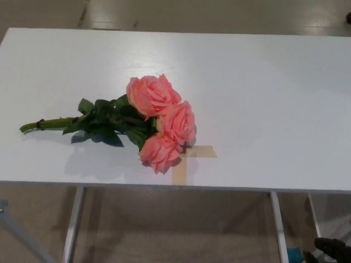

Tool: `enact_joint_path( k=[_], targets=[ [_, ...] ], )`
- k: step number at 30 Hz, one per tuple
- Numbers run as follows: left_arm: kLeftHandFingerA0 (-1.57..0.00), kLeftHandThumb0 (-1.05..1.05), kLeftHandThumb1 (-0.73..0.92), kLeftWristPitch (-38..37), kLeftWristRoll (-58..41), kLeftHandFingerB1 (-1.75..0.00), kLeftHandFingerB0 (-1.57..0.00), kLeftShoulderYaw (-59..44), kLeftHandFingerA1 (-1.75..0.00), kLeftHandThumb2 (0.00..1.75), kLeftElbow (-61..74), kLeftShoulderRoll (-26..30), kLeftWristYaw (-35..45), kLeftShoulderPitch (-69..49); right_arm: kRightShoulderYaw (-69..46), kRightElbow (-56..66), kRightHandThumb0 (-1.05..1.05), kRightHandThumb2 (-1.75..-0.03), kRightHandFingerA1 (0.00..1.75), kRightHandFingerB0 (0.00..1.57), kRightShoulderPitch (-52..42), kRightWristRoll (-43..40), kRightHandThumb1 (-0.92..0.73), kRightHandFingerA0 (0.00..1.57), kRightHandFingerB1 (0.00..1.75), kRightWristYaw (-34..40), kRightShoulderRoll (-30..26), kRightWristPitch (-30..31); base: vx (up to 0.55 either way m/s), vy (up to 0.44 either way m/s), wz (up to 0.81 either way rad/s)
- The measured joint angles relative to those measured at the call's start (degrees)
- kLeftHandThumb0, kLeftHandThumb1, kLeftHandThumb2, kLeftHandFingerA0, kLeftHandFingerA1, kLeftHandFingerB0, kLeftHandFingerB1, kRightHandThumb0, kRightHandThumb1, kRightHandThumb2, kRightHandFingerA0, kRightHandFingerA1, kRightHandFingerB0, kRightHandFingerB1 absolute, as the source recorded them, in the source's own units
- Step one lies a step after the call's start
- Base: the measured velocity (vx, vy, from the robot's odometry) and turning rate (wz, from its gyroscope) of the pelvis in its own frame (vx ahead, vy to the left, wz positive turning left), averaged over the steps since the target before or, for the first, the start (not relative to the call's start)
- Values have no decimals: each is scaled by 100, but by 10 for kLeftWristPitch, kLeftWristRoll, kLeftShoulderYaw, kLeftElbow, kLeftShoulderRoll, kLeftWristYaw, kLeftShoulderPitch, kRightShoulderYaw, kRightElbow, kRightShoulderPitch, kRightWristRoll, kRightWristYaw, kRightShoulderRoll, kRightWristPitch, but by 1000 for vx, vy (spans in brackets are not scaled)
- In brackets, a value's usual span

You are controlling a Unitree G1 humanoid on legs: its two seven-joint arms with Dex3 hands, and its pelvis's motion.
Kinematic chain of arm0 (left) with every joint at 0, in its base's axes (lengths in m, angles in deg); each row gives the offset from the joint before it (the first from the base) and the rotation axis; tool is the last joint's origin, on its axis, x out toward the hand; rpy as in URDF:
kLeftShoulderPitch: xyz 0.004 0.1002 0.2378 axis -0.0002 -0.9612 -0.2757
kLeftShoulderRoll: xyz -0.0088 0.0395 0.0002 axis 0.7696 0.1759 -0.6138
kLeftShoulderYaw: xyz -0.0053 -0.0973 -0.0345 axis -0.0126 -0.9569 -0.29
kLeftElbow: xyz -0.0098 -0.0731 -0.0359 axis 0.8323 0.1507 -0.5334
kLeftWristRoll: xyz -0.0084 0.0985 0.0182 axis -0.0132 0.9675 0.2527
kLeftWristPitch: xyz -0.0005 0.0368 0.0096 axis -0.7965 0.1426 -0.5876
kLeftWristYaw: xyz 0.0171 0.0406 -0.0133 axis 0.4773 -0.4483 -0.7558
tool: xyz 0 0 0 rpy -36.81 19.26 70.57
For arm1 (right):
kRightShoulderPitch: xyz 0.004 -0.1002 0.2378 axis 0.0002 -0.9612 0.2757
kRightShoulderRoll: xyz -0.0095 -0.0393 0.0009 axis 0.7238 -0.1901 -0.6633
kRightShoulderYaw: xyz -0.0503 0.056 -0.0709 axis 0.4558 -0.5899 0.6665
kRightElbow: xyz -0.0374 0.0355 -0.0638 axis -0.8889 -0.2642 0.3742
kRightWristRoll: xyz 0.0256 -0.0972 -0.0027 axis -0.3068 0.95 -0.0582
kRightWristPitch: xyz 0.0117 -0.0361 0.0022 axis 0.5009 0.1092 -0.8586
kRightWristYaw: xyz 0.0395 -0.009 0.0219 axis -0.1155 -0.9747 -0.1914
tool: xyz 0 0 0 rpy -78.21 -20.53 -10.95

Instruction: Use the left hand to pick up the rose and passes it to a human.

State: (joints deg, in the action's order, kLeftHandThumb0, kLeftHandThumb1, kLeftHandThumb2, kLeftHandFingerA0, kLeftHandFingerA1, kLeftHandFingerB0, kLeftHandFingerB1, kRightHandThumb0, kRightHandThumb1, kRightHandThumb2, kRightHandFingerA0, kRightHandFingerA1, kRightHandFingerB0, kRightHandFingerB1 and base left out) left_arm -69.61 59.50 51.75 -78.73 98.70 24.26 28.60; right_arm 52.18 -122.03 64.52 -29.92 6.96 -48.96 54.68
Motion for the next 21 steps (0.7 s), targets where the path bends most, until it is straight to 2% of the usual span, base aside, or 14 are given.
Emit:
enact_joint_path(
  k=[3, 4, 5, 6, 7, 12, 15, 16, 17, 18, 21],
  targets=[
    [-32, -52, 49, 6, 22, -32, -33, 9, -32, 56, -10, 43, -1, 44, 0, -1, -53, -65, 47, 49, 1, 0, -79, 62, 35, 0, 0, 0, 0, 0, 0],
    [-6, -59, 40, 8, 31, -36, -14, 13, -25, 68, -14, 53, -2, 54, 0, -1, -53, -65, 46, 49, 1, 0, -79, 61, 35, 0, 0, 0, 0, 0, 0],
    [-5, -48, 43, 11, 39, -27, -15, 22, -22, 55, -21, 60, -3, 64, 0, -2, -54, -98, 60, 43, 0, 0, -64, 54, 53, 0, -1, 0, 0, 0, 8],
    [-5, -48, 43, 18, 49, -27, -15, 37, -22, 55, -34, 74, -2, 83, 0, -2, -54, -98, 60, 43, -1, 0, -64, 54, 53, 0, -1, 0, 0, 0, 8],
    [-5, -51, 36, 26, 60, -31, -11, 54, -21, 67, -45, 88, -1, 104, 0, -2, -53, -65, 46, 50, 0, 0, -79, 61, 35, 0, -1, 0, 0, 0, 0],
    [-3, -51, 35, 70, 108, -29, -9, 131, -18, 68, -91, 138, 2, 186, 1, -2, -53, -64, 47, 52, 0, 0, -79, 62, 36, 0, -1, 0, 0, 0, 0],
    [-4, -52, 35, 92, 136, -31, -10, 180, -18, 68, -134, 147, 2, 246, 1, -2, -53, -64, 47, 52, 0, 0, -79, 62, 36, 0, -1, -1, 0, 0, 0],
    [-1, -52, 43, 99, 146, -27, -12, 195, -23, 53, -147, 148, 2, 263, 1, -2, -53, -64, 47, 51, 0, 0, -79, 62, 35, 0, -1, -1, 0, 0, 0],
    [-1, -52, 43, 108, 158, -27, -12, 215, -23, 53, -165, 150, 2, 286, 1, -2, -53, -64, 47, 51, 0, 0, -79, 62, 35, 0, -1, -1, 0, 0, 0],
    [0, -50, 35, 115, 167, -36, -10, 229, -20, 73, -178, 150, 2, 301, 1, -2, -53, -65, 47, 50, -1, 0, -79, 62, 35, 0, -1, -1, 0, 0, 0],
    [-1, -51, 35, 135, 195, -36, -6, 275, -22, 74, -221, 150, 1, 347, 2, -2, -54, -65, 47, 49, -4, 0, -79, 62, 35, 0, -1, -1, 0, 0, 0]
  ],
)
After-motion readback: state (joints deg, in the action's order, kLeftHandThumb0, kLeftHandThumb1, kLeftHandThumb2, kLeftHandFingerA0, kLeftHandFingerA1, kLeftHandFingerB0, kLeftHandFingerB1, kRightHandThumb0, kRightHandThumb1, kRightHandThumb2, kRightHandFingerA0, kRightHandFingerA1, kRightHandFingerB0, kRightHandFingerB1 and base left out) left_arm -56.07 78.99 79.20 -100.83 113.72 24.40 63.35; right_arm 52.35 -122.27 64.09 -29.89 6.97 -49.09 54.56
